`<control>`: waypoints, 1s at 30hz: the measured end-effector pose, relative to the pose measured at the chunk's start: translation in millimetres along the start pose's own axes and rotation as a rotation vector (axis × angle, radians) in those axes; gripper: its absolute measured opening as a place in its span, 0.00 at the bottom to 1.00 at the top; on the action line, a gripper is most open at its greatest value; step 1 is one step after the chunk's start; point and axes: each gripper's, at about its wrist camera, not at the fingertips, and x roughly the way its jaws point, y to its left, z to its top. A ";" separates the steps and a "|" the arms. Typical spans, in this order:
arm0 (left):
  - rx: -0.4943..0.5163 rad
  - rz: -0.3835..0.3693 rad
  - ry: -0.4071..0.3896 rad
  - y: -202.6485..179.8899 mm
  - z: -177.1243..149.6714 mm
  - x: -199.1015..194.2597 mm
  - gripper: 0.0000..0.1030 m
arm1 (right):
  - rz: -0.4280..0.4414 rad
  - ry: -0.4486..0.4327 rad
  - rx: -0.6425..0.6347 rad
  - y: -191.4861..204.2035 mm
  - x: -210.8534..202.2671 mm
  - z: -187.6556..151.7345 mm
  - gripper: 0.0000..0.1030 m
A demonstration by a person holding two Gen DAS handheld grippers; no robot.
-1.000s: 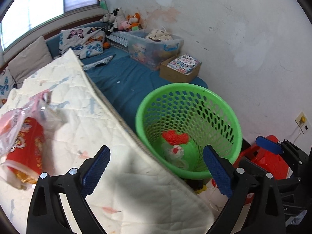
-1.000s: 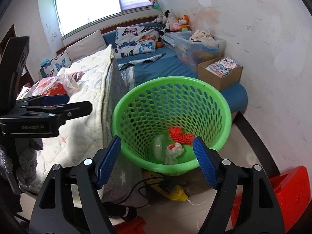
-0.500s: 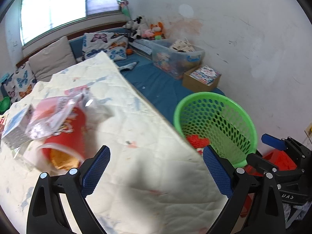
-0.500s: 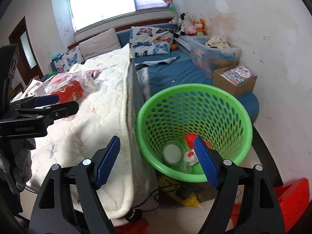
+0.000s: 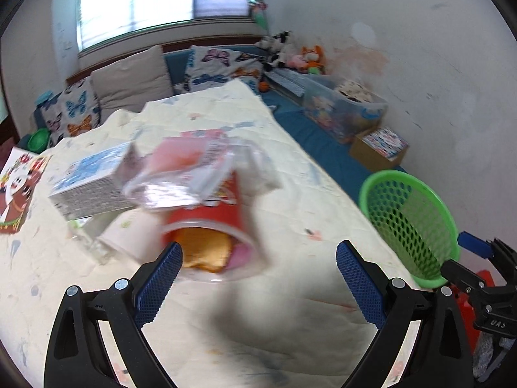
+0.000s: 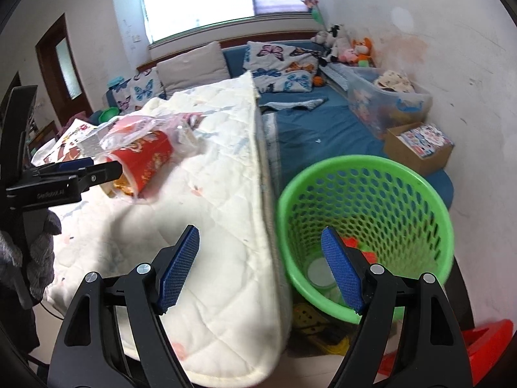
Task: Collect trash
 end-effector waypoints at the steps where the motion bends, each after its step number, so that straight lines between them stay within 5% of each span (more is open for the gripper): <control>1: -0.015 0.006 -0.003 7.8 0.6 -1.8 0.90 | 0.012 0.002 -0.006 3.7 1.9 2.0 0.76; 14: -0.147 0.141 -0.036 99.3 0.1 -29.4 0.90 | 0.198 0.015 -0.129 79.7 38.5 62.9 0.75; 30: -0.205 0.151 -0.036 140.5 -5.0 -36.1 0.90 | 0.172 0.086 -0.187 99.1 130.7 103.3 0.50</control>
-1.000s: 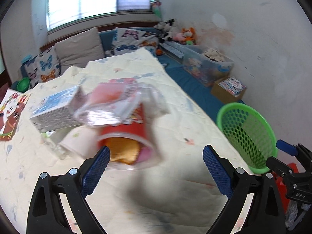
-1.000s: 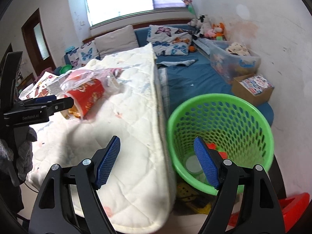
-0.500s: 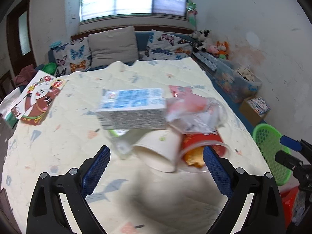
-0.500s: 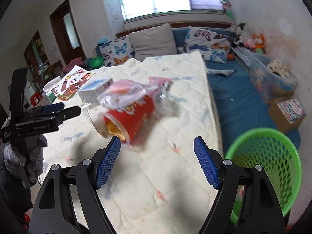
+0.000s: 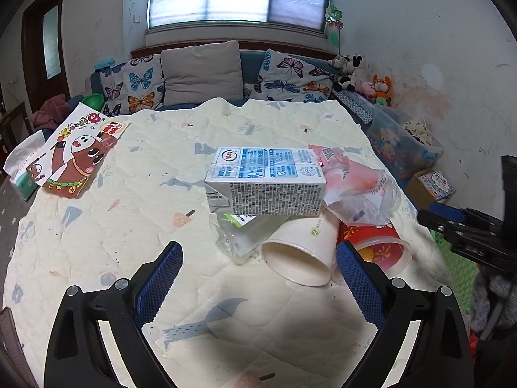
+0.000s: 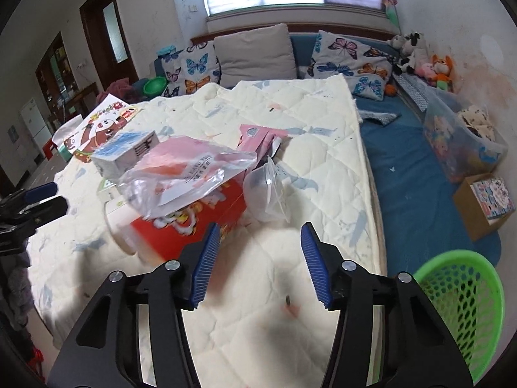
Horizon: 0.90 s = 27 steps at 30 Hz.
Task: Collect trash
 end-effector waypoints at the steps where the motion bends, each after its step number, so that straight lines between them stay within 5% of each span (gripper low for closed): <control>1: 0.000 -0.003 0.000 1.0 0.3 0.1 0.90 | 0.004 0.003 -0.002 -1.6 4.7 2.0 0.49; 14: 0.036 -0.042 -0.017 -0.7 11.4 3.5 0.90 | 0.021 0.059 -0.008 -9.9 54.7 10.7 0.38; 27: 0.132 -0.069 -0.001 8.5 33.0 16.9 0.90 | 0.033 0.045 -0.004 -10.9 51.5 7.0 0.36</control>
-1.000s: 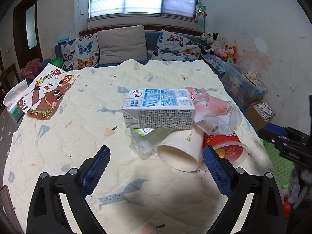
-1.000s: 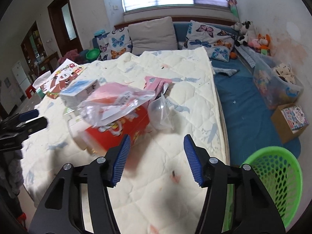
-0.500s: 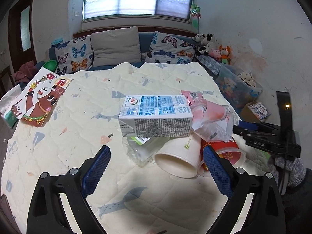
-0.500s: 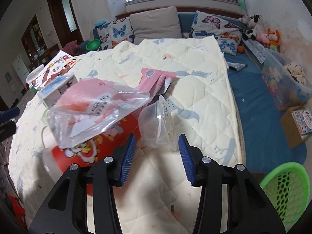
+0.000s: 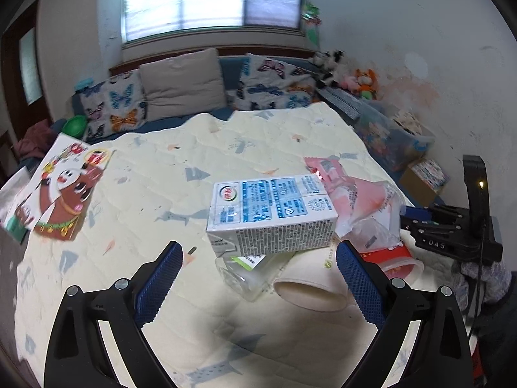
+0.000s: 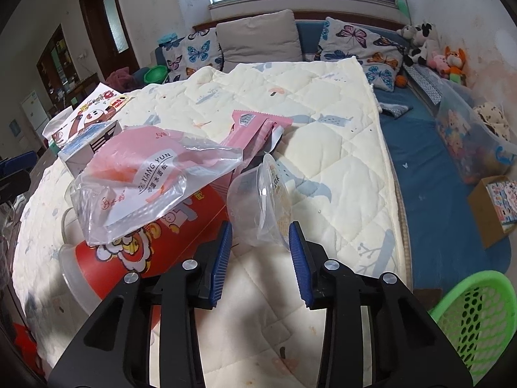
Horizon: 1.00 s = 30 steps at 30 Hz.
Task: Collect trash
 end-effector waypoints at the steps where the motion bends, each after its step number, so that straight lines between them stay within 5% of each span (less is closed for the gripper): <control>1: 0.009 -0.008 0.004 1.2 1.3 1.1 0.90 | 0.001 0.000 0.001 0.1 -1.7 -0.8 0.36; 6: 0.072 -0.047 0.019 9.9 12.4 13.3 0.90 | 0.000 -0.001 -0.008 2.4 -13.2 -6.0 0.35; 10: 0.134 -0.070 0.024 13.0 21.1 25.4 0.92 | 0.017 0.012 -0.008 3.4 -21.6 -9.4 0.15; 15: 0.127 -0.096 0.059 18.0 23.8 39.8 0.92 | 0.003 0.022 -0.027 6.7 -24.3 -13.0 0.14; 25: 0.164 -0.251 -0.017 -21.9 25.8 19.1 0.90 | 0.007 0.020 -0.008 2.7 -16.8 -14.1 0.16; 30: 0.206 -0.305 0.001 -56.5 34.9 25.2 0.78 | 0.007 0.015 0.000 -0.3 -20.3 -15.9 0.24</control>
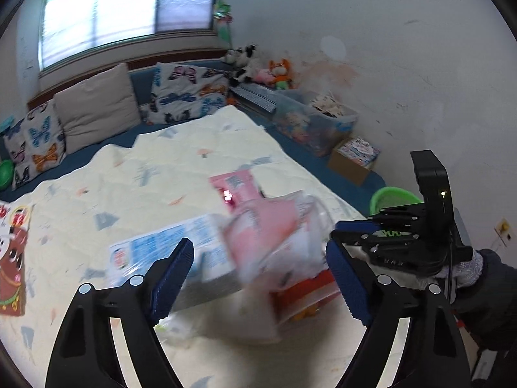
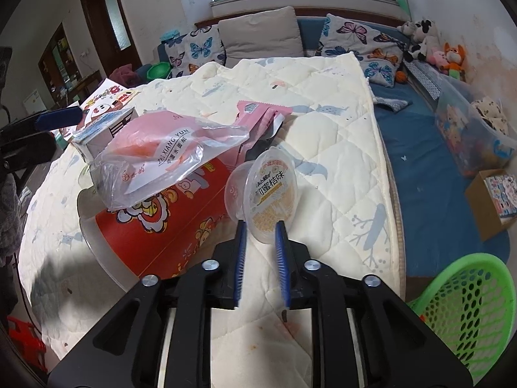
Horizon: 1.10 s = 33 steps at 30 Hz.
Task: Collect trash
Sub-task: 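Grasp the pink plastic bag with the left tool while the right tool holds the dessert cup, then carry the pink bag and round dessert cup over the green basket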
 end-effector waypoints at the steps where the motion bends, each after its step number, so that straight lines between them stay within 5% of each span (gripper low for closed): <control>1: 0.005 -0.002 0.009 -3.6 2.1 5.3 0.78 | 0.000 -0.002 0.001 -0.3 -1.1 -0.4 0.29; 14: -0.006 0.008 0.129 -16.3 18.3 65.0 0.60 | -0.006 -0.035 0.006 -9.2 -16.5 -7.9 0.55; 24: -0.033 0.001 0.131 -20.6 17.4 67.4 0.03 | 0.030 -0.021 -0.009 -13.2 -6.6 -4.9 0.68; 33: -0.059 -0.016 0.051 -23.3 24.4 41.8 0.02 | 0.140 0.003 -0.008 -23.4 13.3 9.7 0.69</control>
